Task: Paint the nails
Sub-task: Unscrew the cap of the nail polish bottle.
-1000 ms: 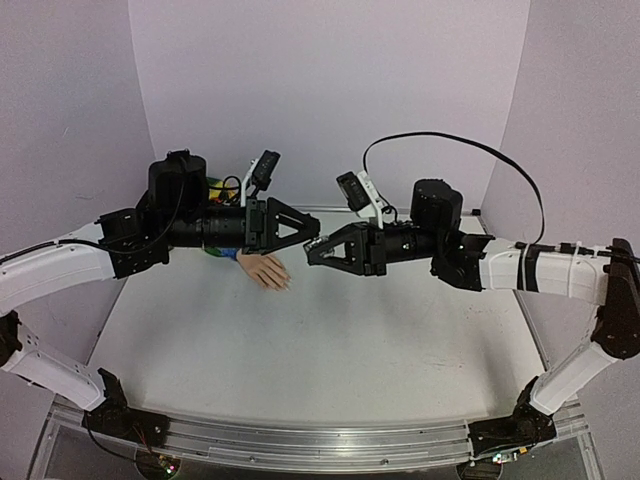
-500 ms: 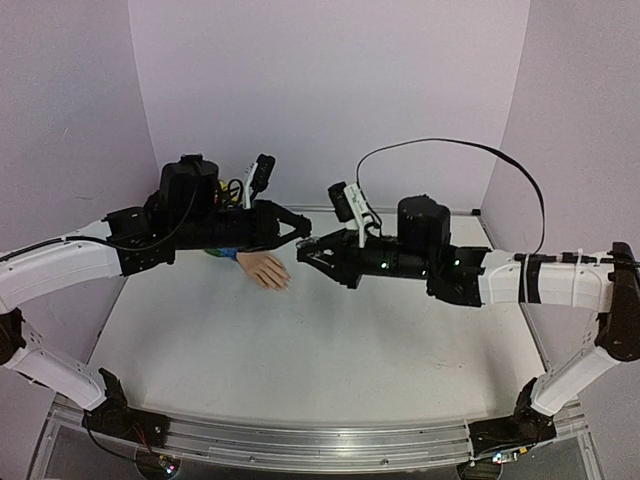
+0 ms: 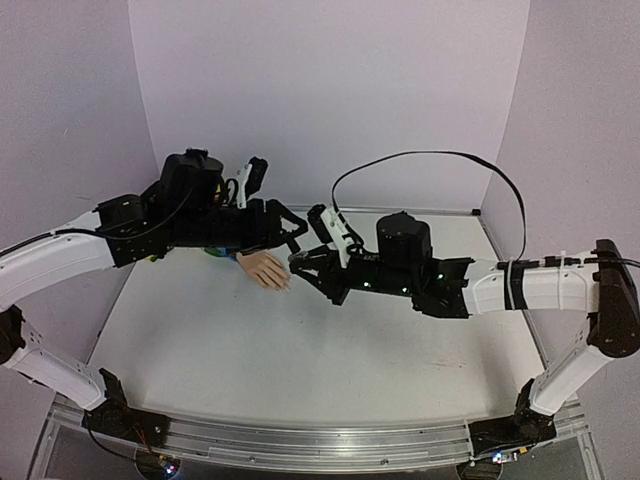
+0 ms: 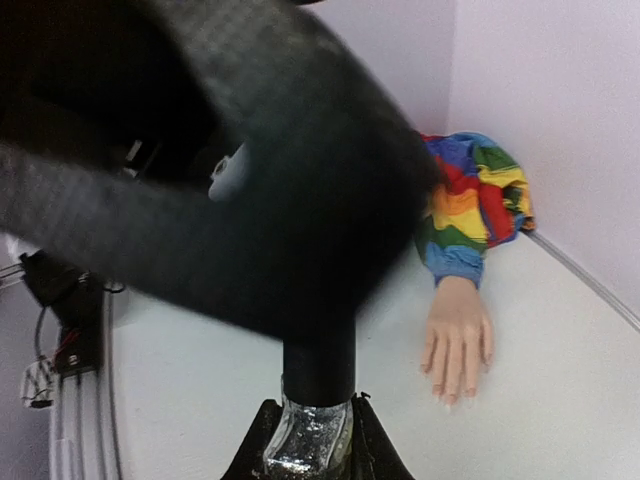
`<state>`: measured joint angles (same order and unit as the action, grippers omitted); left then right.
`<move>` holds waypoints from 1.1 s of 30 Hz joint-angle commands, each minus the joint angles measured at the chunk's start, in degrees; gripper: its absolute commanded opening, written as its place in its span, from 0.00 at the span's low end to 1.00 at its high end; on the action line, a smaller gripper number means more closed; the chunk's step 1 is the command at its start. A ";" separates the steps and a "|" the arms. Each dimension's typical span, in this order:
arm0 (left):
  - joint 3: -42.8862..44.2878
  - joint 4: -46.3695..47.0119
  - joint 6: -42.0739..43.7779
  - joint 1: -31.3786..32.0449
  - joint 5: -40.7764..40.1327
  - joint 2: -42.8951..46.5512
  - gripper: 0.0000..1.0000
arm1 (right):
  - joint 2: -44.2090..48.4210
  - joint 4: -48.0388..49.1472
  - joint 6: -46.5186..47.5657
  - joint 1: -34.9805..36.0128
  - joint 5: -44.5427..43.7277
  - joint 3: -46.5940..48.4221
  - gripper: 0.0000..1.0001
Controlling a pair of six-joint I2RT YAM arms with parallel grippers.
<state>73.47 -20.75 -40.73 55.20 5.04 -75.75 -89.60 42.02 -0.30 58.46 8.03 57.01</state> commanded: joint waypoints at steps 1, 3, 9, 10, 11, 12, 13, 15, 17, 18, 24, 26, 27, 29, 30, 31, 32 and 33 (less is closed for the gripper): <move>-3.10 5.05 0.84 0.08 5.24 9.07 0.70 | 5.80 1.29 -8.56 -4.46 27.22 1.99 0.00; -4.82 6.81 1.34 0.08 7.45 10.73 0.74 | 6.40 2.29 -11.31 -5.68 33.90 2.05 0.00; -3.96 8.95 4.41 0.08 13.82 10.23 0.70 | 5.80 4.72 -15.65 -6.34 43.05 4.41 0.00; -2.97 9.04 4.86 0.08 15.31 9.34 0.68 | 5.57 4.88 -15.96 -6.34 43.45 4.84 0.00; -2.04 9.14 5.28 0.08 16.73 8.41 0.66 | 5.31 5.02 -16.04 -6.34 43.92 5.24 0.00; -1.16 9.22 5.32 0.08 17.70 7.41 0.63 | 5.13 5.19 -16.10 -6.34 44.25 5.55 0.00; -0.54 9.30 5.38 0.08 18.89 6.57 0.59 | 4.98 5.18 -16.13 -6.35 44.34 5.83 0.00; 0.23 9.75 5.30 0.08 20.39 5.15 0.51 | 4.75 5.39 -15.98 -6.34 44.17 6.15 0.00; 0.11 10.73 5.08 0.13 21.57 4.50 0.46 | 4.64 5.35 -15.65 -6.42 43.56 6.18 0.00; -0.06 11.25 4.99 0.14 21.59 4.56 0.43 | 4.52 5.29 -15.54 -6.49 43.36 6.18 0.00; -0.66 11.72 5.05 0.18 21.36 3.76 0.28 | 4.46 5.27 -13.58 -7.27 37.81 4.47 0.00; -0.70 11.79 5.15 0.22 20.63 3.05 0.18 | 4.08 4.85 -12.38 -7.39 33.99 4.42 0.00; -0.70 11.67 5.37 0.18 19.71 2.70 0.15 | 3.81 4.10 -11.45 -7.39 31.34 4.50 0.00; -0.74 10.82 5.65 0.25 16.36 2.41 0.09 | 3.42 1.19 -9.48 -7.32 22.02 4.74 0.00; -0.25 8.98 5.43 0.30 11.85 2.18 0.04 | 3.31 -0.80 -7.45 -6.81 15.08 4.88 0.00; 0.58 6.49 4.97 0.57 7.47 1.69 0.01 | 3.25 -3.50 -3.93 -4.79 3.67 5.08 0.00; 1.46 3.77 4.25 0.87 3.26 1.08 0.00 | 2.81 -4.39 0.51 -2.44 -6.72 4.87 0.00; 2.02 1.96 3.18 0.95 0.58 0.26 0.00 | 2.01 -3.58 4.90 0.16 -17.62 4.60 0.00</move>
<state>71.20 -12.78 -34.04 54.70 15.79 -73.95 -85.67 38.22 -10.17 53.19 29.69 60.01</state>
